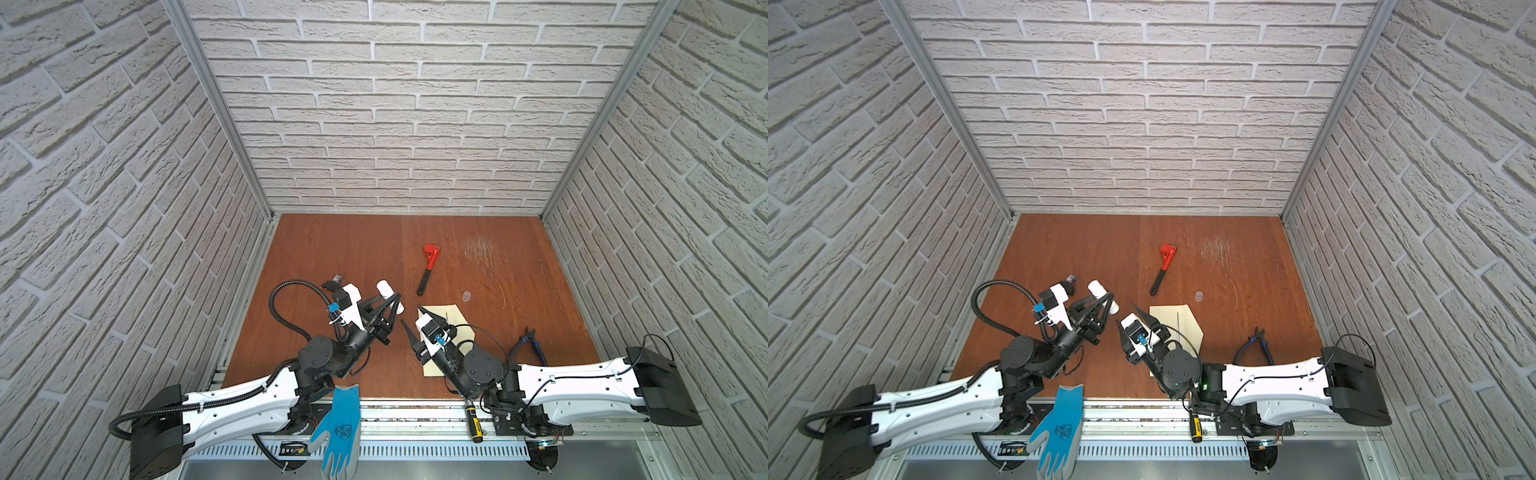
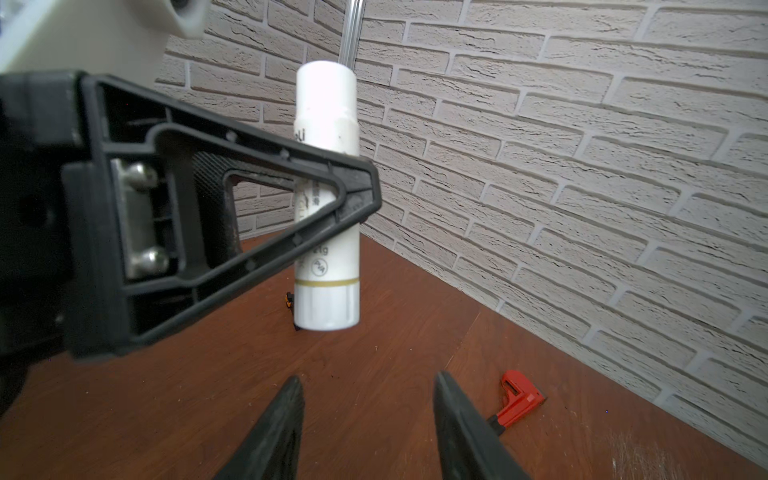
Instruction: Place the letter into the envelope and seal it
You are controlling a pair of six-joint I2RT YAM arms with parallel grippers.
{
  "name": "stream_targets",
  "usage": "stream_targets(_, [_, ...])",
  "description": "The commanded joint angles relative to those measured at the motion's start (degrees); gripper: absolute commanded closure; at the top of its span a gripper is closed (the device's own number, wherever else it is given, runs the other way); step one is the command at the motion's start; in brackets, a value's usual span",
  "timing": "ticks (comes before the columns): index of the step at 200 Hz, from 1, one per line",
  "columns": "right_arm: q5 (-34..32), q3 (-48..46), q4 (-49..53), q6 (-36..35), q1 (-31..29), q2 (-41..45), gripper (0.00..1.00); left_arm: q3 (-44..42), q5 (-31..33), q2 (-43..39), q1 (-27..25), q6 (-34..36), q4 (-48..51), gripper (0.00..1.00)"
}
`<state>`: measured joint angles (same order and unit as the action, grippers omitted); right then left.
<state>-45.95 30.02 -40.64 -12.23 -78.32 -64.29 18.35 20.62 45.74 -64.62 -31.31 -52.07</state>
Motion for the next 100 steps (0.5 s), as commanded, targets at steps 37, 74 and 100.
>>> stream_targets(37, [2.1,2.4,3.3,1.3,0.2,-1.0,0.42,-0.4,-0.6,2.9,-0.2,-1.6,-4.6,1.00])
stream_targets(74, [0.8,2.3,-0.7,1.1,0.9,-3.1,0.41,0.5,-1.8,4.7,-0.2,-2.2,-5.3,1.00])
stream_targets(100, [1.6,2.8,-0.9,1.9,2.0,-3.4,0.44,0.4,-2.1,5.4,-0.3,-2.7,-6.1,1.00])
